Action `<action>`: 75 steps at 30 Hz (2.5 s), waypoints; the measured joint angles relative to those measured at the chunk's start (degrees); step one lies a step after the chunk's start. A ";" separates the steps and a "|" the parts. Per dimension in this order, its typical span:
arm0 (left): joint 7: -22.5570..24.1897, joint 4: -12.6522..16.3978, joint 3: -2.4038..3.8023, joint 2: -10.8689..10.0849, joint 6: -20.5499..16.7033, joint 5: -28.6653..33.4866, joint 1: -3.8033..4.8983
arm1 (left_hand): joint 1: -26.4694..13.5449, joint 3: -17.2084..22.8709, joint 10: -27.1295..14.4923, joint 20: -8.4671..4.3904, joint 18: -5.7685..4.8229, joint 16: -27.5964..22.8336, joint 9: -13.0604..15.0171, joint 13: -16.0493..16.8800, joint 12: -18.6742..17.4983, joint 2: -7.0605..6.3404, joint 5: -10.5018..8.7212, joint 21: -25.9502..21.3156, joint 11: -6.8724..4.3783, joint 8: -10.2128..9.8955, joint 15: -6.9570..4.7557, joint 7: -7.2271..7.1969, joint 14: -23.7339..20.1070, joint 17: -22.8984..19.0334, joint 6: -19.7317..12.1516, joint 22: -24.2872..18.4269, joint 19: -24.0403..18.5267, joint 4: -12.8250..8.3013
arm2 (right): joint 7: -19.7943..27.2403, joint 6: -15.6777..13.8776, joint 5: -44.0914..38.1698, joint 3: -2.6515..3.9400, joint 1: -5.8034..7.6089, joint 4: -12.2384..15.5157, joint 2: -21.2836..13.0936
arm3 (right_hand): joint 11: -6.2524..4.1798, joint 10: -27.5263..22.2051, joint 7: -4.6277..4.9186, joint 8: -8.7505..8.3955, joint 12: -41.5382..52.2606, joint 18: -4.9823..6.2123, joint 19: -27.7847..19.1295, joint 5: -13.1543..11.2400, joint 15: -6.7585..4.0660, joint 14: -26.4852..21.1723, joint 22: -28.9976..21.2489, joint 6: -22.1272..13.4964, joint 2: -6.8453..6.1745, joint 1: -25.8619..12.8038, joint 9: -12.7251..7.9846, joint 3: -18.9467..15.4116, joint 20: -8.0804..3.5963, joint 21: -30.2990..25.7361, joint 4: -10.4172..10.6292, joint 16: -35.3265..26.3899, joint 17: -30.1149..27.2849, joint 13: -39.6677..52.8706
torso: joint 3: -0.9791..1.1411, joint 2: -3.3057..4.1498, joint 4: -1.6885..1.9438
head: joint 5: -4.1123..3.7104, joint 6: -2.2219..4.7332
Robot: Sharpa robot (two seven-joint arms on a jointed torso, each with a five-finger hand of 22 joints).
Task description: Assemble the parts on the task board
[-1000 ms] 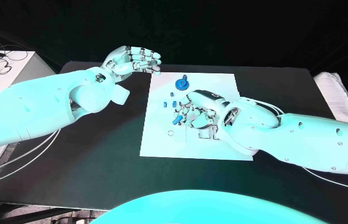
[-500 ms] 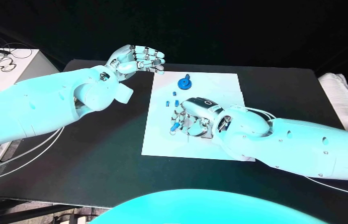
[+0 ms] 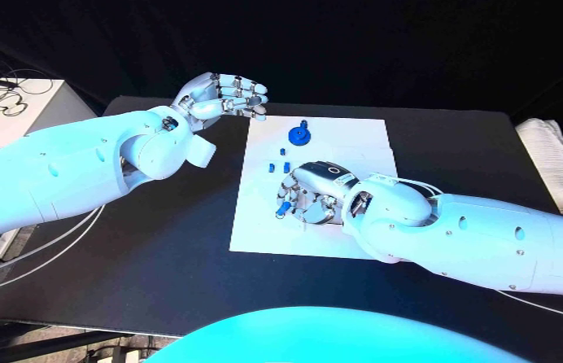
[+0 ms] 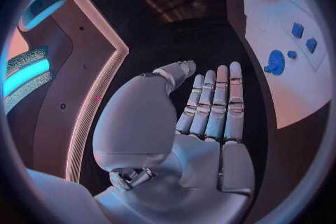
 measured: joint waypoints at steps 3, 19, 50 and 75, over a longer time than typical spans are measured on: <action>-0.01 0.01 0.00 -0.01 0.00 0.00 0.00 | 0.00 0.00 0.00 0.00 0.00 0.00 0.00 0.00 0.00 0.00 0.00 0.00 0.00 0.00 0.00 0.00 0.00 0.00 0.00 0.00 0.00 0.00 | -0.11 0.26 -0.21 0.00 -0.08 -0.06 0.03 | -0.01 0.01 0.00 0.00 -0.01 0.00 0.00 -0.01 0.00 0.00 0.00 0.00 0.00 0.00 0.00 -0.01 0.00 0.00 -0.01 0.00 0.00 0.01 | 0.01 0.00 0.00 | -0.03 0.00; -0.07 0.03 0.00 -0.05 0.04 0.00 0.00 | 0.00 0.00 0.00 0.00 0.00 0.00 0.01 0.00 0.00 0.00 0.00 0.01 0.00 0.00 0.00 0.00 0.00 -0.01 0.00 0.00 0.00 0.00 | -0.39 0.77 -0.84 0.00 -0.58 -0.64 0.64 | -0.10 0.12 0.10 0.01 -0.14 0.00 0.00 -0.12 0.00 0.00 0.04 -0.10 -0.13 -0.12 0.00 -0.07 0.00 0.00 -0.07 0.00 -0.04 0.05 | -0.01 0.00 0.03 | -0.01 0.00; -0.52 0.15 0.00 -0.12 0.28 0.00 0.01 | 0.00 0.00 0.00 -0.01 0.00 -0.30 -0.05 0.00 0.00 0.00 0.00 -0.37 0.00 0.21 0.00 0.00 0.00 0.12 0.00 -0.18 -0.01 0.00 | -0.32 2.23 -1.81 -0.20 -0.99 -2.17 2.25 | 0.55 -2.79 1.64 -2.89 -2.59 0.00 0.07 -0.19 0.43 0.00 0.02 -5.92 -1.43 -2.40 3.04 -1.69 -0.07 -3.53 -0.97 -0.90 -1.96 0.83 | -0.02 -0.07 0.00 | 0.32 -0.01; -1.12 -0.11 -0.01 -0.06 0.66 0.00 0.01 | 0.00 0.00 -0.20 -0.01 0.00 -0.67 -0.13 0.00 0.00 0.00 0.00 -0.65 0.21 0.21 0.00 0.00 0.00 0.20 -0.42 -0.46 -0.01 0.00 | 0.01 -2.68 -1.20 -0.31 -1.18 -0.27 -0.81 | 1.16 -7.50 0.87 -10.70 0.49 0.90 0.20 -4.29 1.05 -0.20 0.00 -16.23 -3.28 -2.07 0.23 -9.79 0.63 -7.79 0.90 -2.18 -4.36 2.72 | 0.03 -0.09 -0.04 | -0.69 -0.01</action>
